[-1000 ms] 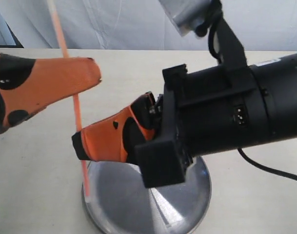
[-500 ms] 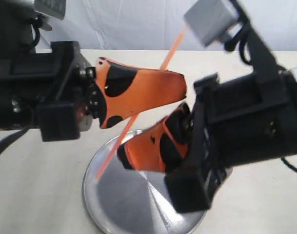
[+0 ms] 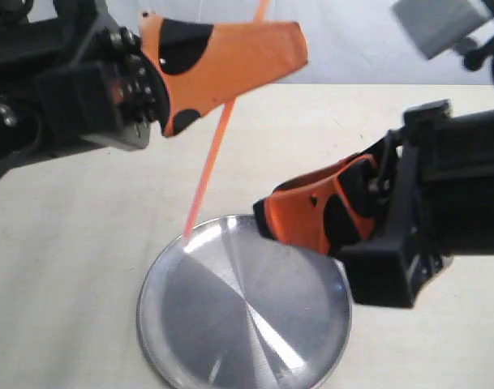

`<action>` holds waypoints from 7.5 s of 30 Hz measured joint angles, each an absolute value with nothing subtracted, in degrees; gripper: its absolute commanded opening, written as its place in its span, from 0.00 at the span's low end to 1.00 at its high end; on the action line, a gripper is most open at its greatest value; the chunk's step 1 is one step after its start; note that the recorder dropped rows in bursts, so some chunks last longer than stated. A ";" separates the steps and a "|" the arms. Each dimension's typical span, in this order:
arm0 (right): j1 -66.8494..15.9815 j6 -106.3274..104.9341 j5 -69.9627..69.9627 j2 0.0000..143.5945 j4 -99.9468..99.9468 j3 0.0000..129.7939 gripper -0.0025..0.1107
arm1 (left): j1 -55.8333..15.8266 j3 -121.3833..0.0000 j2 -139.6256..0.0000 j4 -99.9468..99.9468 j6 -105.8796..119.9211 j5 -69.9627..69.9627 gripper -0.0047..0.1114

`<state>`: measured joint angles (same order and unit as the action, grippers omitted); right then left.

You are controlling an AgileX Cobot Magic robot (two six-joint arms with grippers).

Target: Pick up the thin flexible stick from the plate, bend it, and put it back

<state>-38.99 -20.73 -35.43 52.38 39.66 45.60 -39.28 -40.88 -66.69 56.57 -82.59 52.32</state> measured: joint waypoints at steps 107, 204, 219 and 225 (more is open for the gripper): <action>-42.83 -38.36 -28.92 48.73 61.75 37.22 0.01 | -46.37 -41.50 -72.38 45.86 -68.71 46.28 0.04; -42.94 -23.95 -17.32 55.26 43.44 39.07 0.02 | -46.27 -41.39 -71.71 52.55 -80.59 43.10 0.06; -42.94 -24.25 -27.20 52.19 44.52 39.07 0.01 | -46.27 -41.39 -71.71 40.28 -73.89 43.89 0.10; -42.84 -29.81 -31.02 49.92 53.95 39.07 0.01 | -46.27 -41.39 -71.61 42.42 -65.50 44.79 0.04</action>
<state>-42.84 -29.81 -31.02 49.92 53.95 39.07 -46.27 -41.39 -71.61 42.42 -65.50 44.79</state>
